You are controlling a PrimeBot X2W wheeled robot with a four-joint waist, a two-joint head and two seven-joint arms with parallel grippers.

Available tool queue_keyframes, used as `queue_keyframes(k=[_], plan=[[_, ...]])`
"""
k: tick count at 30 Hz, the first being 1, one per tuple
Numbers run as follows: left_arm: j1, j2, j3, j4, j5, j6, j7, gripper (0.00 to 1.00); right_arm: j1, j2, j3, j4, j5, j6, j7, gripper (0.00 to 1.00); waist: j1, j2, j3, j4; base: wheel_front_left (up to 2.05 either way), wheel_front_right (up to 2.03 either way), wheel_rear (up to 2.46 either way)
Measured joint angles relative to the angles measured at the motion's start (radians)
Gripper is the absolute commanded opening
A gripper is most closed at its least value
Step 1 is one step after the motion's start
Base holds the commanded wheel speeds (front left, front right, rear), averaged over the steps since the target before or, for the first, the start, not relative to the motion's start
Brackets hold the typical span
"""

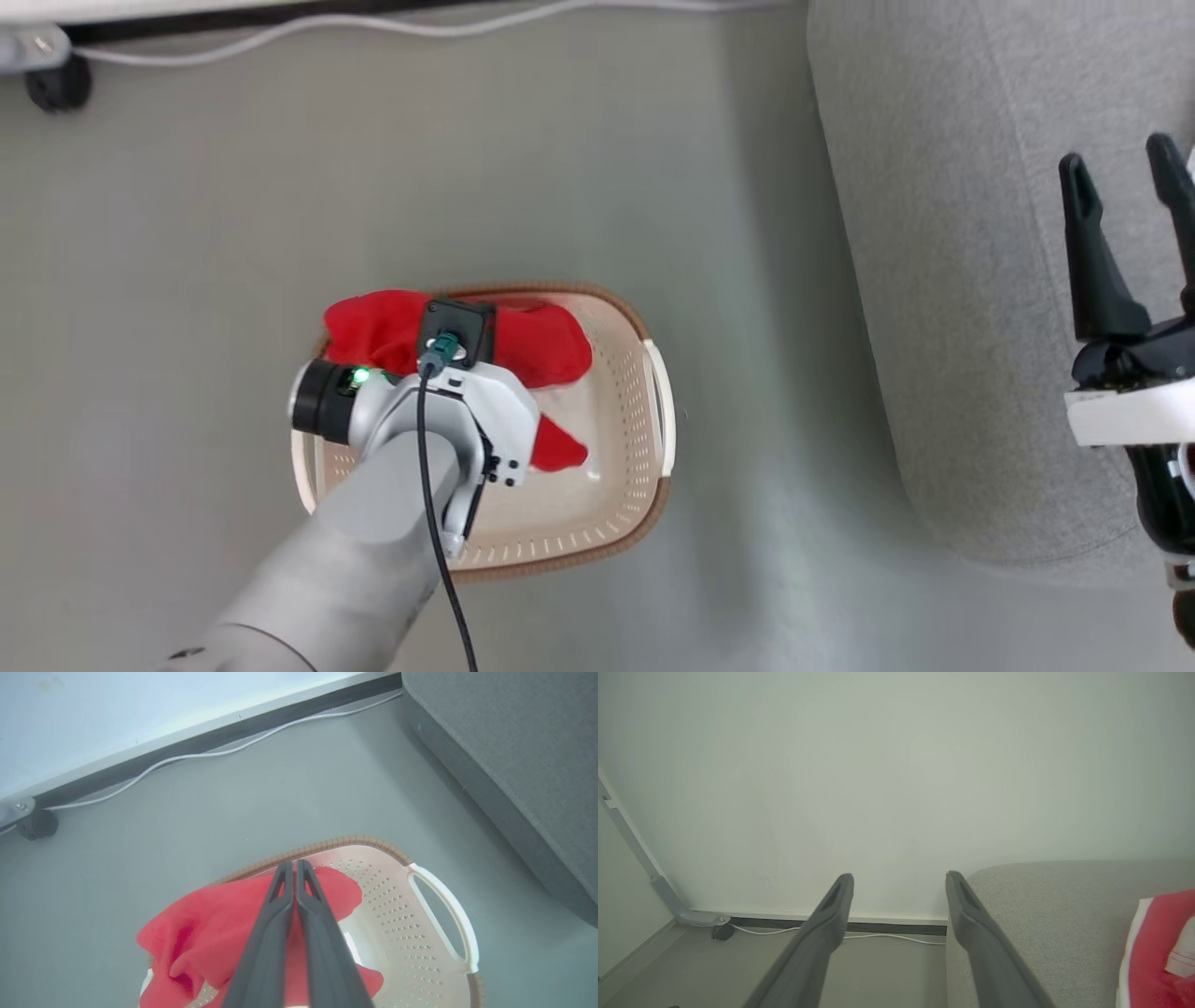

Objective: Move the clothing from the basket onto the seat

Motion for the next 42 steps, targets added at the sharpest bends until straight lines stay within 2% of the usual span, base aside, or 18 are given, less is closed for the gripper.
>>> queue_keyframes(k=[10, 19, 32, 42], plan=[[0.161, 0.011, 0.215, -0.229, 0.206, 0.030, -0.003, 0.00, 0.066, 0.038, 0.029, 0.075, -0.037, 0.000, 0.000, 1.00, 0.0000, 0.0000, -0.174, 0.019, 0.00, 0.00, 0.00], [0.274, 0.022, 0.336, -0.397, 0.337, 0.018, -0.003, 0.00, 0.111, 0.071, 0.041, 0.140, -0.065, 0.000, 0.000, 1.00, 0.0000, 0.0000, -0.283, 0.030, 0.00, 0.00, 0.00], [0.308, 0.043, 0.393, -0.625, 0.437, -0.035, -0.003, 0.00, 0.195, 0.129, 0.045, 0.238, -0.114, 0.000, 0.000, 1.00, 0.0000, 0.0000, -0.404, 0.056, 0.00, 0.00, 0.00], [0.236, 0.071, 0.386, -0.738, 0.471, -0.038, 0.039, 0.00, 0.215, 0.147, 0.031, 0.259, -0.122, 0.000, 0.000, 1.00, 0.0000, 0.0000, -0.425, 0.069, 0.00, 0.00, 0.00]])
